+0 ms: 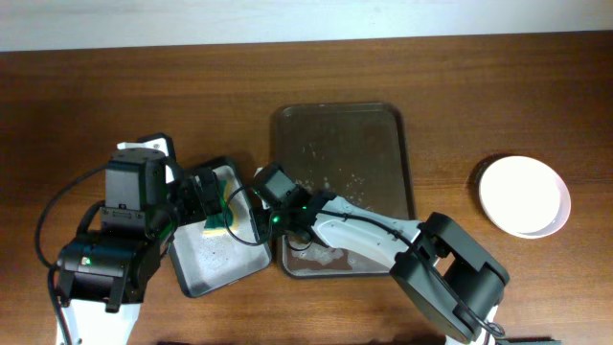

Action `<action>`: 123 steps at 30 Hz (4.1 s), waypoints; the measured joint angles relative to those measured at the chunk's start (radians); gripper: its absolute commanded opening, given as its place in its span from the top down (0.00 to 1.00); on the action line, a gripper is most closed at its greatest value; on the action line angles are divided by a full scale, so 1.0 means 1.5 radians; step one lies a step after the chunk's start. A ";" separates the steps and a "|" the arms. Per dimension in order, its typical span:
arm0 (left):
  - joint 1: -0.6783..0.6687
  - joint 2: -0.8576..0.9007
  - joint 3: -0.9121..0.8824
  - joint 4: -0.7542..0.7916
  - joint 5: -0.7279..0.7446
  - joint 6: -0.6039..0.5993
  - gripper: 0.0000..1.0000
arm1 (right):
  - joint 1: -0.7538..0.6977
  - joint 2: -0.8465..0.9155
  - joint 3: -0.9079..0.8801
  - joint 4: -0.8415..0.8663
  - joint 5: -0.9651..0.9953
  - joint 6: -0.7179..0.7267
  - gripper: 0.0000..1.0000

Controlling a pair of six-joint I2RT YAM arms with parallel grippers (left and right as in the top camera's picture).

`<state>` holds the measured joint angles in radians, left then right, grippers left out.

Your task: Clean dirty plates on tray and stack at the side

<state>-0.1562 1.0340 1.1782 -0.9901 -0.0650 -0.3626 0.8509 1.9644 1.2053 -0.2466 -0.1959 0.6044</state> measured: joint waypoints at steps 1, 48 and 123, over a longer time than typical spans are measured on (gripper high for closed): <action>0.000 0.000 0.000 0.000 0.000 0.000 0.01 | 0.001 0.000 0.000 0.006 0.011 0.013 0.96; 0.000 0.000 0.000 0.000 0.000 0.000 0.01 | -0.003 0.006 0.000 -0.018 0.032 0.094 0.66; 0.010 -0.122 -0.075 0.120 -0.047 0.000 0.01 | -0.440 -1.301 -0.793 0.123 0.244 -0.286 0.01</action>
<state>-0.1417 0.8509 1.0660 -0.8104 -0.1349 -0.3626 0.1902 0.0135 0.0154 -0.0620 0.1703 0.1749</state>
